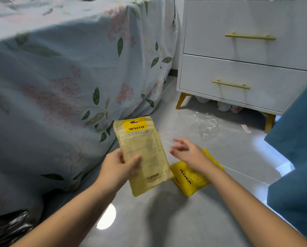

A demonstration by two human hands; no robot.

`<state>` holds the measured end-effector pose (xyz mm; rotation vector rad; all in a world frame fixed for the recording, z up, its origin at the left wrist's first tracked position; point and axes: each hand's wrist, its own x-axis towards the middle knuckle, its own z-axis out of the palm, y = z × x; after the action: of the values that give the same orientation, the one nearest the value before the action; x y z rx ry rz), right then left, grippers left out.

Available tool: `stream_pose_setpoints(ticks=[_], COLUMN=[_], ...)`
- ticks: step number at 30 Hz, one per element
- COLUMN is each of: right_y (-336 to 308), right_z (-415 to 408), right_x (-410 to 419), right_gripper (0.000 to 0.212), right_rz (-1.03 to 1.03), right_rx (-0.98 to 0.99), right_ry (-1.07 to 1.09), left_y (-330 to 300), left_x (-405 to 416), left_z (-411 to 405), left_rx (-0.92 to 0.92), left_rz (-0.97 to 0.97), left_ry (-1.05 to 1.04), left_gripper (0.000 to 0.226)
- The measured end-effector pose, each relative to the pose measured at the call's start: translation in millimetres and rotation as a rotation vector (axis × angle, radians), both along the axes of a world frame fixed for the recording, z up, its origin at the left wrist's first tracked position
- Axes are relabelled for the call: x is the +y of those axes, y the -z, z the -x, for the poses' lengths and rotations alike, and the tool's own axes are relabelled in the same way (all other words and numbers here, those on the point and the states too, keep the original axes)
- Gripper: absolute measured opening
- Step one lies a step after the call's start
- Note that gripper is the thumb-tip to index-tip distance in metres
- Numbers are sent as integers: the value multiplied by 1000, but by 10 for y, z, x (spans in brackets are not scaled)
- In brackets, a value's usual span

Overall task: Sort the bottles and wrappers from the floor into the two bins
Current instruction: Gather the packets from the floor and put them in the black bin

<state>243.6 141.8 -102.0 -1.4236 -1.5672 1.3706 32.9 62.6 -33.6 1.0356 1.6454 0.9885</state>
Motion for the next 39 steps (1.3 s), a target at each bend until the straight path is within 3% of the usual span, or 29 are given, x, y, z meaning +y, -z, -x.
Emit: stream_pose_setpoints(ticks=[2, 4, 7, 11, 12, 14, 16, 17, 20, 22, 26, 31, 34, 39], right_y=[131, 287, 467, 626, 630, 643, 618, 575, 448, 295, 268, 393, 462, 587], right_z=[-321, -564, -678, -683, -676, -689, -664, -628, -504, -324, 155, 451, 468, 506], right_x=[238, 365, 385, 347, 334, 332, 315, 297, 288, 221, 108, 92, 119, 172], right_gripper=[81, 99, 113, 117, 104, 52, 18, 17, 75, 78, 63, 53, 50, 61], right_rz=[-255, -181, -18, -15, 10, 36, 96, 156, 394, 444, 513, 526, 470, 504], right_rx=[-556, -932, -1187, -1352, -1307, -1085, -667, -378, 436, 669, 662, 631, 599, 501], right_ry=[18, -228, -502, -587, -563, -513, -367, -247, -24, -91, -254, -135, -83, -157], left_y=[-12, 18, 78, 143, 166, 218, 278, 315, 439, 505, 485, 395, 362, 471], left_x=[-36, -73, -120, -167, -174, -185, -199, -208, -236, -235, -183, -153, -129, -131], left_z=[7, 23, 32, 37, 46, 62, 86, 96, 107, 84, -20, -148, -161, -179], left_rx=[7, 23, 22, 10, 10, 7, -9, -22, -90, -149, -286, -311, -395, -199], left_rz=[19, 59, 107, 170, 178, 189, 208, 217, 242, 264, 252, 190, 171, 118], left_ry=[-23, -21, -17, -35, -46, -74, -116, -143, -221, -240, -208, -197, -274, -303], left_gripper=[12, 12, 13, 13, 13, 13, 12, 11, 13, 17, 20, 20, 36, 11])
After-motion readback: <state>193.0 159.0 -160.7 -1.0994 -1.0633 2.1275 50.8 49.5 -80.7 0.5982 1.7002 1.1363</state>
